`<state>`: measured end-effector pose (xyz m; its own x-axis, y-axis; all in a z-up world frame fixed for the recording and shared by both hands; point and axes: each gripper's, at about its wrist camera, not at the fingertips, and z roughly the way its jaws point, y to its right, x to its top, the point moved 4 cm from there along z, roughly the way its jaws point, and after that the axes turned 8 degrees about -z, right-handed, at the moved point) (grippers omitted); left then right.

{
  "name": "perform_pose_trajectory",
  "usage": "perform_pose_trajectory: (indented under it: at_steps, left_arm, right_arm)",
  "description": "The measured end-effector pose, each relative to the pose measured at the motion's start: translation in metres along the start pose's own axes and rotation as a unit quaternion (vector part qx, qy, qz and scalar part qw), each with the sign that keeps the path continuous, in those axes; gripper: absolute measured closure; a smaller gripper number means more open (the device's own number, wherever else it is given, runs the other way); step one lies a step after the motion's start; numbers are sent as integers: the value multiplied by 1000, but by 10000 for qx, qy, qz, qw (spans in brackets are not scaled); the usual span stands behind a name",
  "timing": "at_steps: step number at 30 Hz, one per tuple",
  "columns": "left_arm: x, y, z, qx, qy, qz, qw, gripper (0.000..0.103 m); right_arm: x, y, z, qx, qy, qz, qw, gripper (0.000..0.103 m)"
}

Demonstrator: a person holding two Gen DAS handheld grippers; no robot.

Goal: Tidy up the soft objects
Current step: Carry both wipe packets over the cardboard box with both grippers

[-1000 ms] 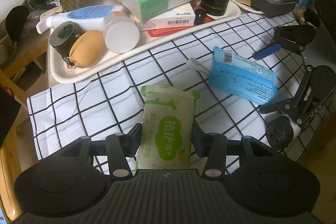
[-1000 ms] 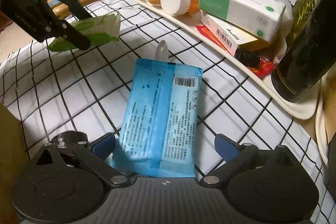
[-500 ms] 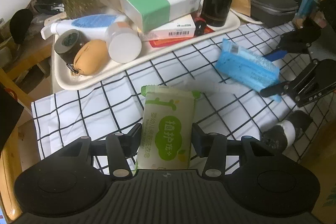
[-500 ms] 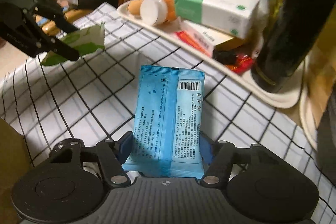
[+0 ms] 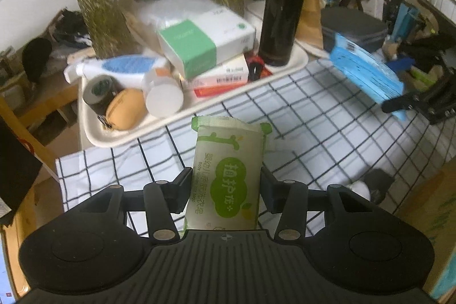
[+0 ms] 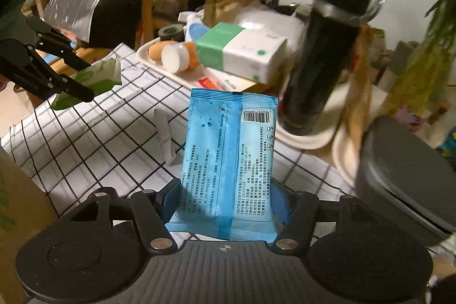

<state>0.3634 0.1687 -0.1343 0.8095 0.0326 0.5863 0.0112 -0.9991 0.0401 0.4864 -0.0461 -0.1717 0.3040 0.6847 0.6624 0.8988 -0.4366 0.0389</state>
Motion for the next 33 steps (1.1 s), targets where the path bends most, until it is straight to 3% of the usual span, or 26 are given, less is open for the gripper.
perform_pose_trajectory:
  at_steps: [13,24,33]
  left_arm:
    - [1,44,-55,210,549,217,9980,55]
    - [-7,69,-116,246,767,364,9961,55]
    - [-33,99,-152,116,747,541,9957,55]
  right_arm:
    - [-10,-29,-87,-403,539,339,9972,36]
    - [-16,-71,-131,-246,994,391,9940,36]
    - [-24,-106,-157,-74,1211,233,9923,35]
